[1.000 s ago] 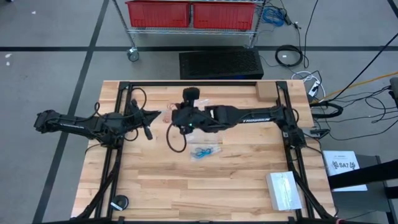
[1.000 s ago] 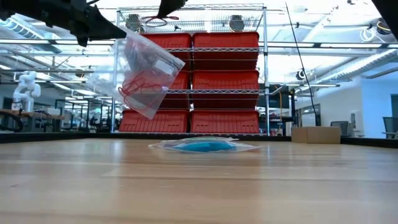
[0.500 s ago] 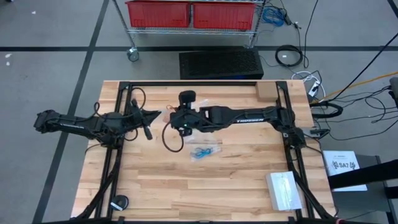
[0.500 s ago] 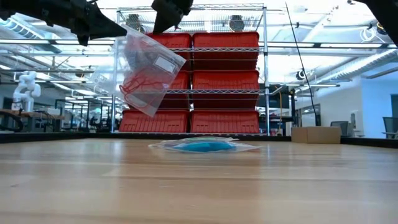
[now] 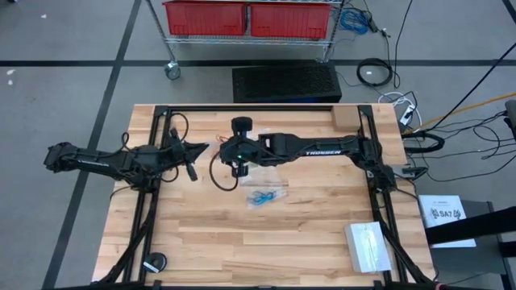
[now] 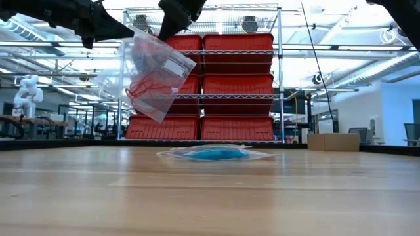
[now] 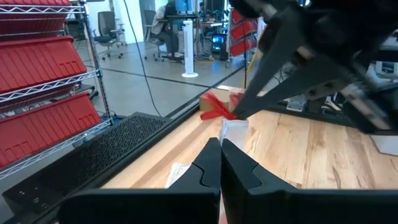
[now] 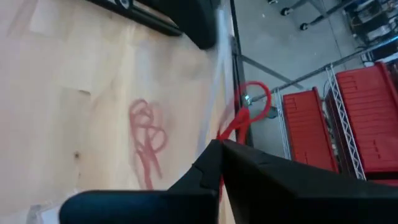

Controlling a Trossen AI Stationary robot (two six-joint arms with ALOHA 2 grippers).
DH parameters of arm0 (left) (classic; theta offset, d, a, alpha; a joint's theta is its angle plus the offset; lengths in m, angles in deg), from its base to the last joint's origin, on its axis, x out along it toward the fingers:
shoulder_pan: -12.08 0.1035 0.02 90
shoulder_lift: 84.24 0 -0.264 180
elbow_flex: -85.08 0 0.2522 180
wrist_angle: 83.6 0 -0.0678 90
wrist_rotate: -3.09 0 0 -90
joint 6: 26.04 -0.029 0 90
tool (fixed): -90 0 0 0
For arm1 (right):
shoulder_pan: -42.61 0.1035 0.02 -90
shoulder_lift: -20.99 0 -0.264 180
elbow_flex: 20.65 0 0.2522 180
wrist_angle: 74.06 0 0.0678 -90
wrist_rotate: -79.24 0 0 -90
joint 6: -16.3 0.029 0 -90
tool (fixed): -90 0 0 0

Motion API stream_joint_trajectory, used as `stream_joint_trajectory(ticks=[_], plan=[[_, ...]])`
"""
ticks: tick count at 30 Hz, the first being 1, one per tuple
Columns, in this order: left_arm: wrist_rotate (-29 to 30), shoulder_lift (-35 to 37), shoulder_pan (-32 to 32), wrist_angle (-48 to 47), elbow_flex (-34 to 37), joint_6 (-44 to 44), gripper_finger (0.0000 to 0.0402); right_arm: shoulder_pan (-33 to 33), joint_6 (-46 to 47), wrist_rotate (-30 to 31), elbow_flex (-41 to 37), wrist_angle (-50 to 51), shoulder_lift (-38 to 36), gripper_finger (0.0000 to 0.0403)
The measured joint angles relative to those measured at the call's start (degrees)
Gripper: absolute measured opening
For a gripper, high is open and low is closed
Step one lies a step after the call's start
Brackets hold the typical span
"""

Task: Sort rubber bands
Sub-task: Put the red rubber band into the right transparent zip bag, then close the left transparent bag

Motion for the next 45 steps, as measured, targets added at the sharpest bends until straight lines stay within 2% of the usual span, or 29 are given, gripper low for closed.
stream_joint_trajectory(ticks=[7,13,16,25,29,32,35,39,41,45], plan=[[0.0,0.0,0.0,0.0,0.0,0.0,0.0,-2.3,0.6,-7.2,0.1,-0.6,0.8,0.0],[0.0,0.0,0.0,0.3,0.0,0.0,0.0,-2.4,3.6,-15.8,0.0,-0.6,1.5,0.0005],[0.0,-0.2,0.0,0.3,0.0,0.0,0.0,-2.1,3.5,-16.2,0.0,-0.1,1.5,0.003],[0.0,-0.5,0.0,0.2,0.0,0.0,0.0,-0.8,3.8,-16.0,1.9,1.0,1.3,0.0144],[0.4,-0.5,0.0,-0.5,0.0,0.0,0.0,0.0,3.9,-15.7,4.9,2.8,1.3,0.0172],[0.5,-0.5,0.0,-0.8,0.0,0.0,0.0,0.6,4.0,-13.1,7.9,4.6,1.2,0.0182],[0.6,-0.5,0.0,-1.4,0.0,0.0,0.0,1.1,4.9,-9.7,10.0,9.5,1.1,0.0185],[2.9,-0.5,0.0,-4.1,0.0,0.0,0.0,0.5,8.2,-10.6,10.7,21.1,1.1,0.0168],[4.7,-0.5,0.0,-6.0,0.0,0.1,0.0,-0.1,10.6,-12.3,10.2,29.0,1.1,0.0149],[5.5,-0.5,0.0,-7.4,0.0,0.5,0.0,-0.8,14.4,-15.5,6.2,35.9,1.2,0.0089]])
